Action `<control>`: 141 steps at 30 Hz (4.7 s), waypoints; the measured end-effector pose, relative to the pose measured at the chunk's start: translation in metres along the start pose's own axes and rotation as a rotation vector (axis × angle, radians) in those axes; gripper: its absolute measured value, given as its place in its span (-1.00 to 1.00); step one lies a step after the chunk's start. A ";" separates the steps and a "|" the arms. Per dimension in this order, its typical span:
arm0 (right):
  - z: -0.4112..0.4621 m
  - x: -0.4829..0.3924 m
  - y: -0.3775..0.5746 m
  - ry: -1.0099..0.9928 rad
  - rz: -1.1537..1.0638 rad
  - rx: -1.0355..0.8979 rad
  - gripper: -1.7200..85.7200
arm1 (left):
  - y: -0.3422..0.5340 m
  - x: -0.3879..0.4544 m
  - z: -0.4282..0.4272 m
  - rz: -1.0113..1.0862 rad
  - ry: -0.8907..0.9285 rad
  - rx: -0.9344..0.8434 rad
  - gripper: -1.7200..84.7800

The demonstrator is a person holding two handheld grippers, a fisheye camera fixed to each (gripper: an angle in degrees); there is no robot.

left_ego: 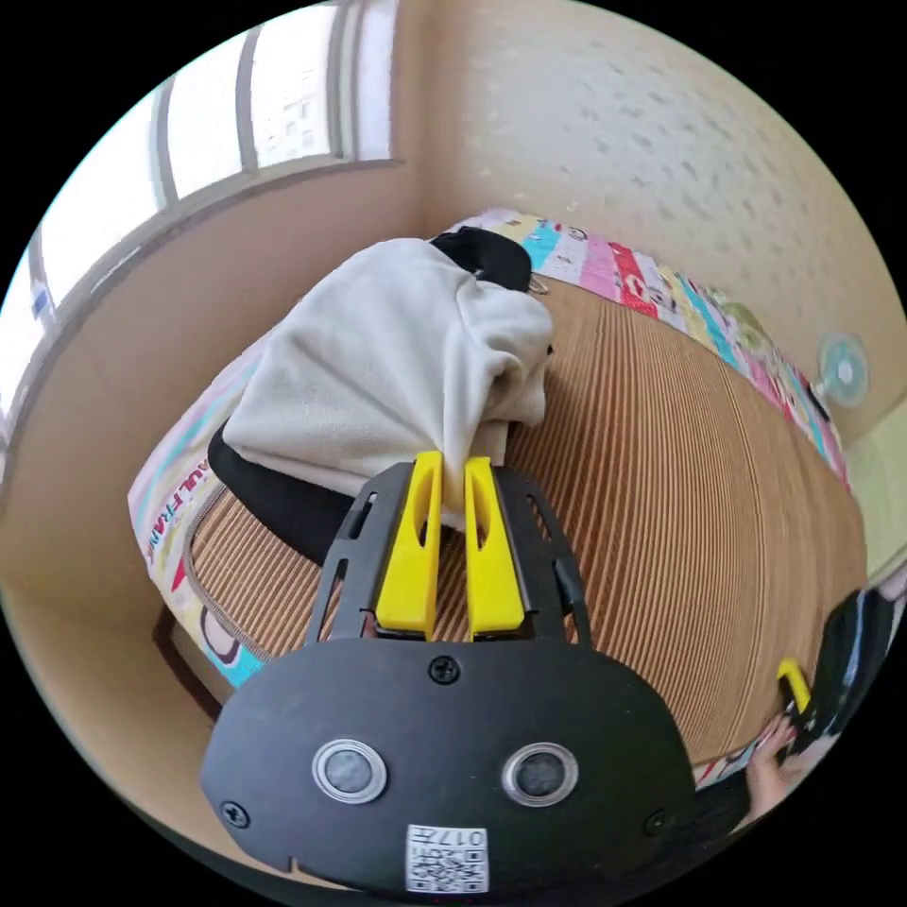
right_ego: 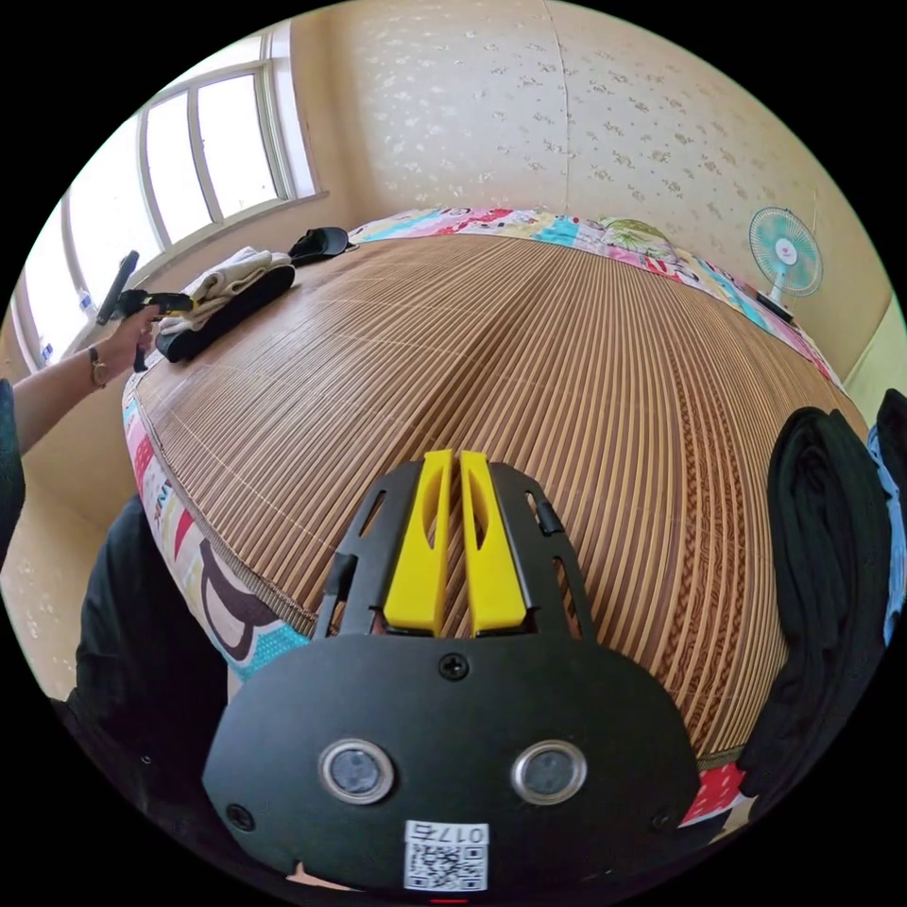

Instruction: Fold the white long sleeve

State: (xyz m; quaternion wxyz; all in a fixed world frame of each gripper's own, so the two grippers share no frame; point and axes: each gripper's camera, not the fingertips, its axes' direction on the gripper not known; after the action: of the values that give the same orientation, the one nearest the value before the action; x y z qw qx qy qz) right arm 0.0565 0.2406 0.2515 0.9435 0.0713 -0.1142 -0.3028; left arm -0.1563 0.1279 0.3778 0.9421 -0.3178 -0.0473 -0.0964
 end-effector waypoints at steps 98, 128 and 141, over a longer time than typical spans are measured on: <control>-0.475 0.243 -0.140 0.137 0.023 0.703 -0.81 | -0.112 0.098 -0.445 0.216 1.150 0.227 -0.94; 0.046 0.242 0.021 -0.518 0.282 -0.033 -0.92 | 0.056 0.075 -0.106 0.383 0.295 -0.233 -0.89; 0.056 0.205 0.030 -0.520 0.104 -0.005 -0.95 | -0.176 0.069 -0.171 0.087 1.504 -0.039 -0.93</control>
State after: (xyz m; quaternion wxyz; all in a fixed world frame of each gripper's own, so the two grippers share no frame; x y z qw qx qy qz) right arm 0.2203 0.1403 0.3471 0.8968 -0.0174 -0.3558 -0.2622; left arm -0.1215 -0.1239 0.3562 0.7176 -0.1847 0.6230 -0.2508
